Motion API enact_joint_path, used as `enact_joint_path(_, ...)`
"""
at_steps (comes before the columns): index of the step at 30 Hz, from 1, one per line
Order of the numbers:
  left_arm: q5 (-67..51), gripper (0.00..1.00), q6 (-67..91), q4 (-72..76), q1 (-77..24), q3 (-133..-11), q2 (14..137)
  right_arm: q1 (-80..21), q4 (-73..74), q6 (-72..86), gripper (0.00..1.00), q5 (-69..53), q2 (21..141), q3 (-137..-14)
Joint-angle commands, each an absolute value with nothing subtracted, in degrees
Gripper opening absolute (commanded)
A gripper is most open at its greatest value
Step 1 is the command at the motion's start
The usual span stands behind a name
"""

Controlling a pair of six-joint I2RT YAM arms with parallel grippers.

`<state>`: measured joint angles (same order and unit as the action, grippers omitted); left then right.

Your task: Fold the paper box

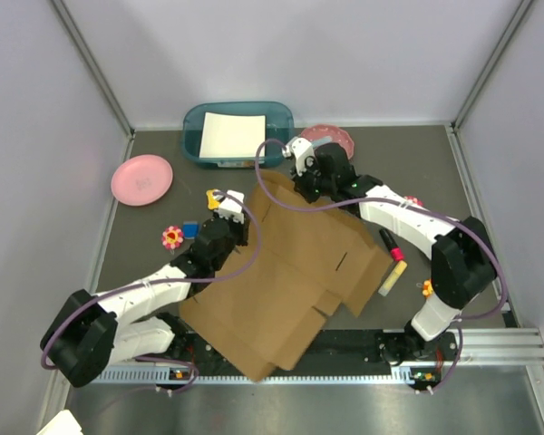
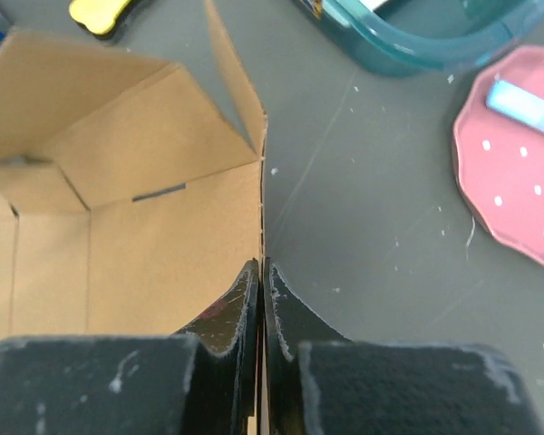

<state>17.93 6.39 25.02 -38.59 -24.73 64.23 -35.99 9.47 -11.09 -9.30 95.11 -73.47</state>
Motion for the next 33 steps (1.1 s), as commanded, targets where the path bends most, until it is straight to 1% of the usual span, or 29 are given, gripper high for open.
enact_joint_path(1, 20.03, 0.53, 10.01, 15.49, -38.85, -29.35, 62.49, -35.86, 6.77, -9.58, 0.0, -4.22, 90.01, -71.55)
enact_joint_path(3, 21.71, 0.61, 11.24, 10.66, -38.94, -30.4, 61.44, -35.77, 7.38, -9.49, 0.0, -3.78, 88.86, -70.23)
enact_joint_path(6, 24.33, 0.64, 12.82, 5.21, -38.94, -31.2, 59.6, -35.77, 7.03, -9.23, 0.0, -4.39, 85.7, -67.42)
enact_joint_path(9, 27.76, 0.65, 14.32, 3.17, -38.94, -32.16, 58.19, -35.77, 6.86, -9.14, 0.0, -5.44, 82.89, -65.22)
enact_joint_path(15, 28.83, 0.67, 14.85, 5.36, -38.76, -34.01, 56.78, -35.86, 8.0, -8.88, 0.0, -9.14, 78.75, -62.32)
enact_joint_path(21, 23.91, 0.7, 15.99, 5.53, -38.67, -34.63, 58.79, -35.77, 8.96, -7.48, 0.0, -13.0, 75.76, -59.85)
enact_joint_path(25, 21.63, 0.74, 17.14, 10.01, -38.5, -32.44, 58.1, -33.15, 9.14, -3.88, 0.0, -20.9, 76.11, -60.29)
enact_joint_path(30, 20.13, 0.73, 15.21, 15.11, -38.5, -30.32, 56.08, -29.1, 9.14, 3.32, 0.0, -30.13, 76.46, -61.61)
enact_joint_path(33, 20.65, 0.73, 14.77, 15.64, -38.5, -30.32, 55.72, -26.99, 8.96, 6.58, 0.0, -35.93, 76.99, -62.75)
